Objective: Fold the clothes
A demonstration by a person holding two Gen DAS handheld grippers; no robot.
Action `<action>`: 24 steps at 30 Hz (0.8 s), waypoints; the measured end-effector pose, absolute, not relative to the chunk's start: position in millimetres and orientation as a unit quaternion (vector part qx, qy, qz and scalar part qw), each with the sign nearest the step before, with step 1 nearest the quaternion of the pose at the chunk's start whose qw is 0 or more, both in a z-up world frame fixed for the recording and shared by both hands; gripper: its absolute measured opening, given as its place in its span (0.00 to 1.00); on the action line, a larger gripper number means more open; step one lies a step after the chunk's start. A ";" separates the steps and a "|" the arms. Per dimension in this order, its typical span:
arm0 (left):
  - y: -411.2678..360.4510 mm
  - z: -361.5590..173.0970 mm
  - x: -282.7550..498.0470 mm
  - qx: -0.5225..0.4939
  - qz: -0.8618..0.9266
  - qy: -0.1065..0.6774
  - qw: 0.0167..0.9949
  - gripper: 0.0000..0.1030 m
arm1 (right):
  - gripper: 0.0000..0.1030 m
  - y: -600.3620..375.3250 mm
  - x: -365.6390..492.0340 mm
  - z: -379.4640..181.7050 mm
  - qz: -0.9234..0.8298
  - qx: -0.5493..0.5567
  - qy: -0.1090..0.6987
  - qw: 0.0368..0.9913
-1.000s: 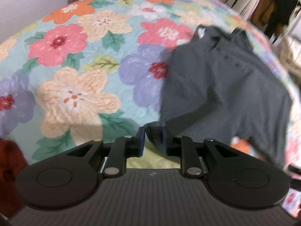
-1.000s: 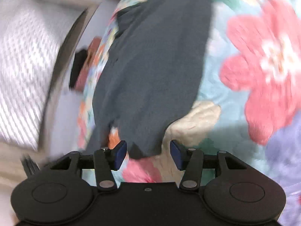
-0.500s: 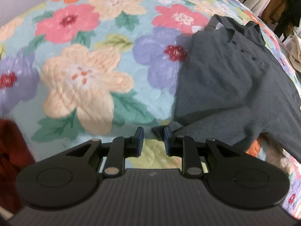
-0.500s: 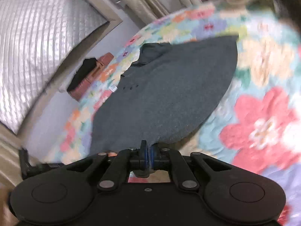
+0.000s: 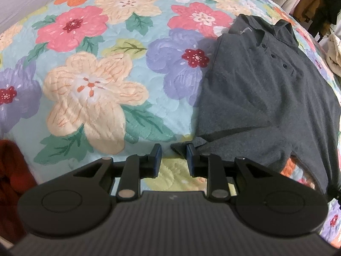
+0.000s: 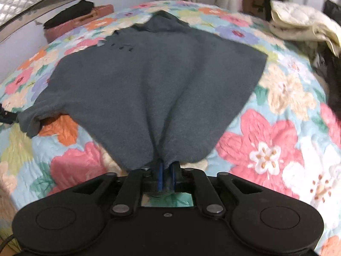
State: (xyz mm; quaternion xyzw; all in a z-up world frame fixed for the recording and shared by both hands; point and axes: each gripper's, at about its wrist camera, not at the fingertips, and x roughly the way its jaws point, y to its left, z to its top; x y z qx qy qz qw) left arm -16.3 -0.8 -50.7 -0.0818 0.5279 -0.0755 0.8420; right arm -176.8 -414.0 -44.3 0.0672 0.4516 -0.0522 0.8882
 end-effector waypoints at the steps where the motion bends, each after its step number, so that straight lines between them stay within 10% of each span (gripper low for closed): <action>1: -1.2 -51.4 -16.0 -0.082 -0.073 0.528 0.842 0.27 | 0.14 -417.9 -175.2 -51.1 -0.054 0.079 0.451 0.887; 13: -9.7 -27.3 -23.6 -0.065 -0.104 0.476 0.871 0.32 | 0.09 -409.9 -177.4 -53.1 -0.046 0.025 0.488 0.871; 24: -18.0 -2.8 -28.5 -0.076 -0.167 0.435 0.882 0.40 | 0.32 -425.9 -178.4 -5.5 -0.050 0.049 0.485 0.872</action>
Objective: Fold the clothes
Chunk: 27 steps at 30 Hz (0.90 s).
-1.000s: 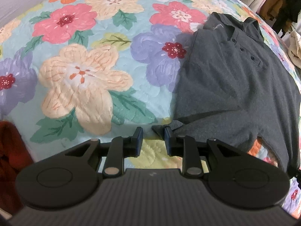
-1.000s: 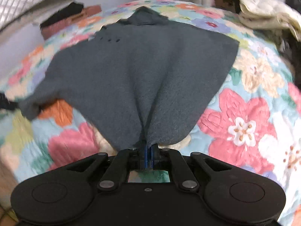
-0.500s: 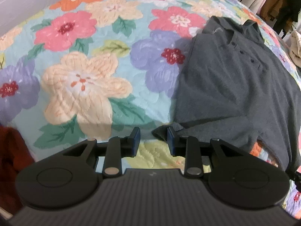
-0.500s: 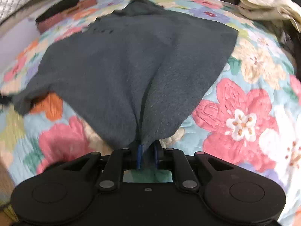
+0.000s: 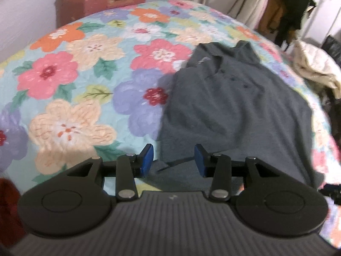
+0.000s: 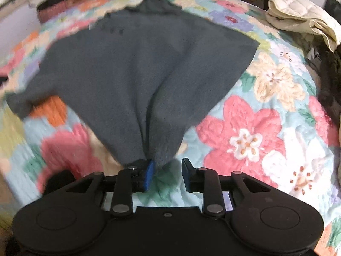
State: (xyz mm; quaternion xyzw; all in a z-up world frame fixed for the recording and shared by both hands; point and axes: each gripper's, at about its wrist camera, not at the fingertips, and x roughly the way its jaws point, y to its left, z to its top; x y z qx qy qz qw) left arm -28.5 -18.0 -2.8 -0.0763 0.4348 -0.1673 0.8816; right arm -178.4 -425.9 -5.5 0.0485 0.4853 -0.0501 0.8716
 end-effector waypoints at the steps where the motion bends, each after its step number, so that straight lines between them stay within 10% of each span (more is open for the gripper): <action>1: -19.5 0.3 -29.5 -0.072 -0.159 0.425 0.888 0.40 | 0.34 -428.5 -177.3 5.6 -0.043 0.057 0.477 0.876; 5: -32.7 6.2 -27.2 -0.012 -0.122 0.398 0.909 0.45 | 0.56 -429.5 -158.1 39.5 -0.004 0.027 0.423 0.906; 21: -121.0 76.0 31.6 0.054 -0.269 0.422 0.864 0.53 | 0.58 -400.8 -33.0 161.5 0.147 -0.143 0.464 0.862; 27: -163.6 62.8 81.9 0.066 -0.278 0.414 0.864 0.50 | 0.59 -415.6 48.3 108.2 0.130 -0.203 0.483 0.842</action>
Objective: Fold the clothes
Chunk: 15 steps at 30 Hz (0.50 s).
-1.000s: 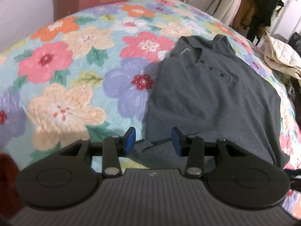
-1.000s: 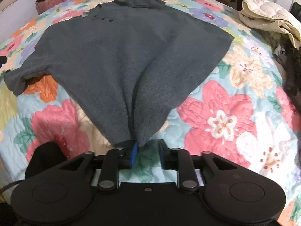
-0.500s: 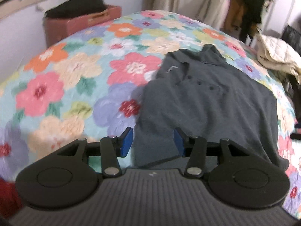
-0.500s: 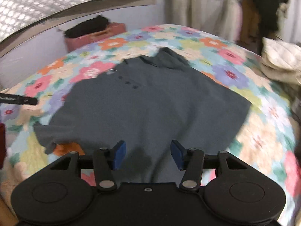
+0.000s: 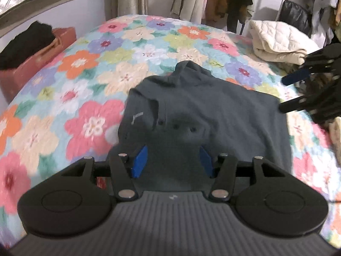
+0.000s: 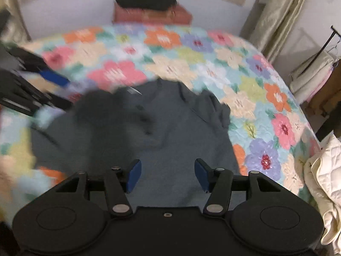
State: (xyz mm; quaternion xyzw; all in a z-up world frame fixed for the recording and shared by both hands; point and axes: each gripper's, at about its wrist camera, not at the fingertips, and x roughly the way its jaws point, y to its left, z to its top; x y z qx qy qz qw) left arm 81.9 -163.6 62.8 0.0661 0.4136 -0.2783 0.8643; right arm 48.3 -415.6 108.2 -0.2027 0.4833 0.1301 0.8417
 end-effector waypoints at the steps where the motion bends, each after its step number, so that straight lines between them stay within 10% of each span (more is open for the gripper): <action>1: -171.1 58.1 91.1 0.069 -0.279 0.414 0.863 0.49 | 0.58 -423.5 57.1 98.1 0.127 -0.199 0.487 0.841; 15: -298.8 -7.1 270.3 0.119 -0.316 0.393 0.856 0.56 | 0.55 -535.9 172.7 -3.1 0.047 -0.018 0.410 0.911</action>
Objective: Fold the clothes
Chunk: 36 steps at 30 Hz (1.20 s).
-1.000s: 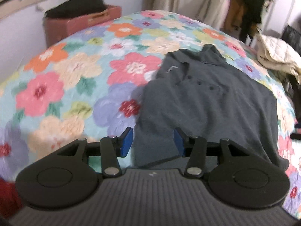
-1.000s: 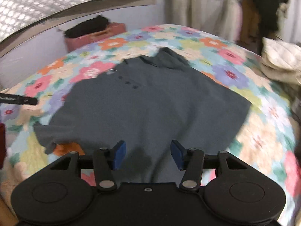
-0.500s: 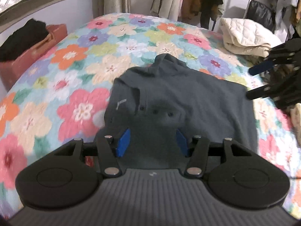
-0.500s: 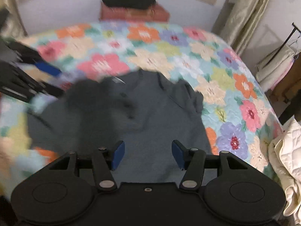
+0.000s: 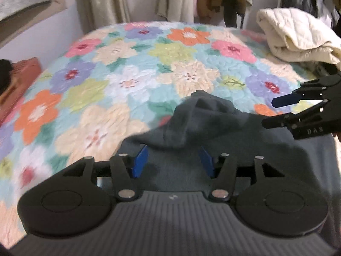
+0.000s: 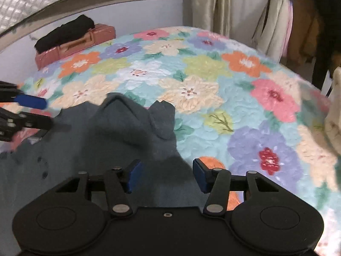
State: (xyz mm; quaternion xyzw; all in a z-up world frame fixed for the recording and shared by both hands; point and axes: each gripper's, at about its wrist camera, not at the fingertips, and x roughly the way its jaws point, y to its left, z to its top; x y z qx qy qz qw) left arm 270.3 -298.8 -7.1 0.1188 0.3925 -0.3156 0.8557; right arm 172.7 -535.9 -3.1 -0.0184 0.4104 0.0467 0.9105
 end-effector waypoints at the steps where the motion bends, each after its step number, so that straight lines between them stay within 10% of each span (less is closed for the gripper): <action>1: -306.6 -13.2 283.5 0.113 -0.324 0.399 0.850 0.57 | 0.55 -534.7 180.9 -5.5 0.049 -0.026 0.409 0.911; 7: -343.3 -47.6 331.8 0.107 -0.353 0.408 0.835 0.57 | 0.56 -545.7 236.0 -14.5 0.080 -0.015 0.413 0.907; 11: -359.1 -54.2 326.9 0.159 -0.340 0.333 0.865 0.07 | 0.56 -561.2 261.0 -25.6 0.076 0.021 0.406 0.911; 19: -303.3 -70.2 385.2 -0.165 -0.274 0.473 0.821 0.06 | 0.57 -619.6 282.7 -64.9 0.094 0.271 0.400 0.871; 28: -308.5 -69.9 332.3 0.040 -0.349 0.474 0.808 0.04 | 0.56 -610.1 287.1 -74.4 0.142 0.291 0.422 0.847; 30: -317.2 -67.8 318.3 0.123 -0.318 0.459 0.821 0.04 | 0.41 -601.5 291.1 -75.7 0.154 0.271 0.438 0.843; 31: -320.2 -64.5 312.3 0.144 -0.309 0.447 0.827 0.04 | 0.06 -593.9 291.5 -73.3 0.151 0.242 0.439 0.852; 36: -326.0 -36.5 289.8 0.171 -0.306 0.401 0.846 0.08 | 0.07 -570.5 278.3 -43.7 0.107 0.186 0.372 0.903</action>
